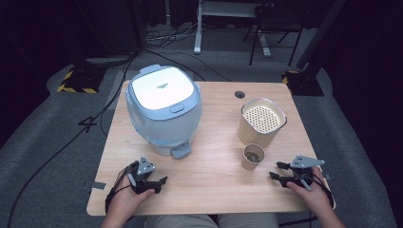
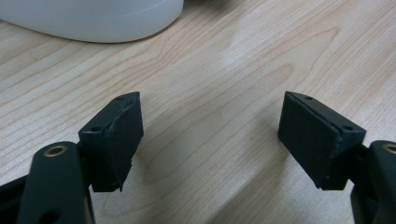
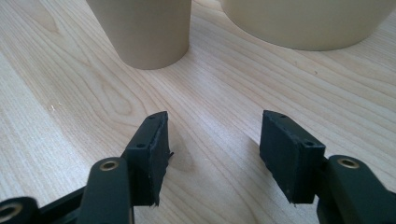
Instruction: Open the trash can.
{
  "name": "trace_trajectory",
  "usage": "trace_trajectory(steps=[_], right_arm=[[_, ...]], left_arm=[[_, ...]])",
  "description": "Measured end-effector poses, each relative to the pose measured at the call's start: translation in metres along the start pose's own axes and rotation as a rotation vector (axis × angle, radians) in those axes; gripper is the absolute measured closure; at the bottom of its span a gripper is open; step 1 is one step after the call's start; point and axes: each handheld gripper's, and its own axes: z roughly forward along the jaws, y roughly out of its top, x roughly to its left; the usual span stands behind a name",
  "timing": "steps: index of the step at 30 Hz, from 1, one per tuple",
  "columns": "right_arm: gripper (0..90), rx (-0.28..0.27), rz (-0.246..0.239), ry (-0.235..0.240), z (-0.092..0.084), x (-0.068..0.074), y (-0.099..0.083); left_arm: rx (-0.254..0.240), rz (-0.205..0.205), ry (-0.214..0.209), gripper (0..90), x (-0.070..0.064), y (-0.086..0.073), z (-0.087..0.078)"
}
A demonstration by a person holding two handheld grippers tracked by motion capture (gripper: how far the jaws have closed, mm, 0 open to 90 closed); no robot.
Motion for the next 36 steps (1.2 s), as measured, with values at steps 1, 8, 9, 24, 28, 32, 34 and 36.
trace_trajectory(steps=[1,8,9,24,28,32,34,36], right_arm=[[42.8,0.000,0.000,0.000,0.000,0.000,0.000],[42.7,0.000,0.000,0.000,0.000,0.000,0.000],[42.7,0.000,0.000,0.000,0.000,0.000,0.000],[42.7,0.000,0.000,-0.002,0.000,0.000,0.000],[42.7,0.001,0.005,0.002,0.000,0.000,0.000],[42.8,0.001,0.003,0.004,0.001,-0.002,0.001],[42.7,0.002,0.000,0.002,0.001,-0.002,0.001],[42.7,0.002,0.001,0.002,0.001,-0.002,0.001]], left_arm=[[0.000,0.000,0.000,23.4,0.000,0.000,0.000],[0.005,0.025,-0.047,38.7,-0.005,0.003,-0.004],[0.005,0.025,-0.047,39.3,-0.005,0.003,-0.004],[-0.238,-0.041,-0.150,50.3,-0.001,0.035,-0.048],[-0.270,-0.050,-0.169,51.2,0.002,0.050,-0.060],[-0.278,-0.003,-0.180,51.5,0.003,0.068,-0.070],[-0.280,0.020,-0.181,51.9,0.003,0.076,-0.075],[-0.288,0.031,-0.189,52.6,0.004,0.083,-0.081]])
